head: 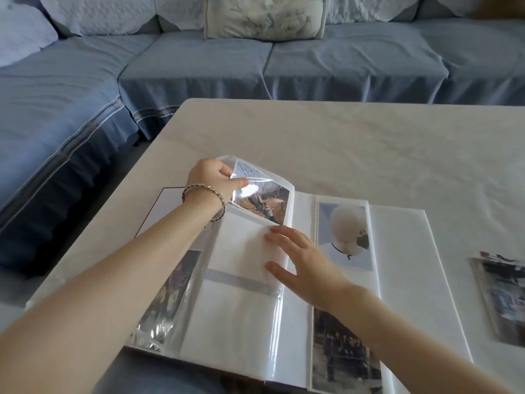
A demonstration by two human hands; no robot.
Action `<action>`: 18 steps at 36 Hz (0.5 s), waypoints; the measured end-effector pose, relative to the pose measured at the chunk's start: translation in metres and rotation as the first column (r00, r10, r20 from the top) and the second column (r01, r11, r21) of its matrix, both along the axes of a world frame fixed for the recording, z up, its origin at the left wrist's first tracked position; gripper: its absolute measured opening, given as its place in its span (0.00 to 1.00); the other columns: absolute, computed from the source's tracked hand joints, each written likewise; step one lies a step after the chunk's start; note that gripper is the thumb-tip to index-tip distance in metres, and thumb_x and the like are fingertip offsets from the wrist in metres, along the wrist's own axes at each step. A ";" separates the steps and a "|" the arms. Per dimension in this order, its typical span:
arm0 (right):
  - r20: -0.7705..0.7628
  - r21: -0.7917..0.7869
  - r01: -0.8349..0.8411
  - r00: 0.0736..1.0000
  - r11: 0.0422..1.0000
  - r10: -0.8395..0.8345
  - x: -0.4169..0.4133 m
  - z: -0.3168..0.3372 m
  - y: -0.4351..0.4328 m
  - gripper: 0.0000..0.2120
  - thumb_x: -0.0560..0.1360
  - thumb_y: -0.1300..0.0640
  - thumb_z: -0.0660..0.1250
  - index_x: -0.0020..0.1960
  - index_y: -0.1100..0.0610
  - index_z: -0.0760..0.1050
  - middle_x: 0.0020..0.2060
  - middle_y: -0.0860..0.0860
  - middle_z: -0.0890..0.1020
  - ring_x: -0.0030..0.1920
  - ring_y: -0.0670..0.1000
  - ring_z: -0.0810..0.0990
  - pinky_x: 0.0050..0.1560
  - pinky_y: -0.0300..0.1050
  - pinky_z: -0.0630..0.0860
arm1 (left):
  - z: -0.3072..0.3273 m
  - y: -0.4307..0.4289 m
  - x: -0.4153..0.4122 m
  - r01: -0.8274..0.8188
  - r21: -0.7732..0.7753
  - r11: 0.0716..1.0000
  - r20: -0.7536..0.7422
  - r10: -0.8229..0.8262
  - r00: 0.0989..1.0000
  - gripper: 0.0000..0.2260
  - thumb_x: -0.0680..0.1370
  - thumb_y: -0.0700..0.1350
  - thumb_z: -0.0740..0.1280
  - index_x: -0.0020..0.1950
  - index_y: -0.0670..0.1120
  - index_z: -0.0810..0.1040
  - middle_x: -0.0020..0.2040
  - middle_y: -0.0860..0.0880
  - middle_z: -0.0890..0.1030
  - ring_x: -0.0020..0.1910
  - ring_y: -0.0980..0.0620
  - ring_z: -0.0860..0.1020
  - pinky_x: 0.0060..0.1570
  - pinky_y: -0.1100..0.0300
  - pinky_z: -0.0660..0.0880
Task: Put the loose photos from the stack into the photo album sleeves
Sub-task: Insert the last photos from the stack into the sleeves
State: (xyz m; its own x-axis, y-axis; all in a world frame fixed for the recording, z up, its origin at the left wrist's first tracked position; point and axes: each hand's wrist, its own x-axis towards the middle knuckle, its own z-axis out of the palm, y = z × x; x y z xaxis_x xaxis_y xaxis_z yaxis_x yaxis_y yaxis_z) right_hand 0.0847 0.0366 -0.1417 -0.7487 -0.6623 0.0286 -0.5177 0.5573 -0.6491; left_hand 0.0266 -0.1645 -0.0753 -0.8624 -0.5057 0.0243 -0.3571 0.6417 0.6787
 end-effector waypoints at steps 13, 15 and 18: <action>-0.093 0.078 -0.036 0.995 0.996 0.044 0.003 -0.006 0.004 0.27 0.78 0.43 0.57 0.74 0.49 0.58 0.75 0.42 0.56 0.74 0.42 0.48 0.71 0.36 0.44 | -0.001 -0.004 0.008 -0.102 -0.011 0.995 -0.027 0.102 0.994 0.13 0.64 0.47 0.79 0.46 0.45 0.82 0.37 0.52 0.78 0.38 0.53 0.76 0.41 0.63 0.68; -0.100 0.081 -0.038 0.994 0.996 0.046 0.002 -0.005 0.005 0.26 0.78 0.44 0.57 0.74 0.49 0.58 0.74 0.42 0.56 0.74 0.42 0.49 0.69 0.35 0.43 | 0.000 -0.004 0.008 -0.104 0.004 0.995 -0.007 0.104 0.995 0.14 0.65 0.47 0.78 0.47 0.46 0.82 0.38 0.52 0.78 0.38 0.53 0.76 0.42 0.63 0.68; -0.106 0.077 -0.038 0.993 0.996 0.047 0.002 -0.004 0.007 0.25 0.78 0.44 0.58 0.74 0.49 0.60 0.74 0.42 0.58 0.74 0.43 0.49 0.69 0.34 0.43 | 0.002 -0.004 0.007 -0.087 0.035 0.996 0.014 0.087 0.996 0.14 0.66 0.47 0.78 0.49 0.45 0.83 0.39 0.52 0.79 0.39 0.53 0.76 0.43 0.63 0.69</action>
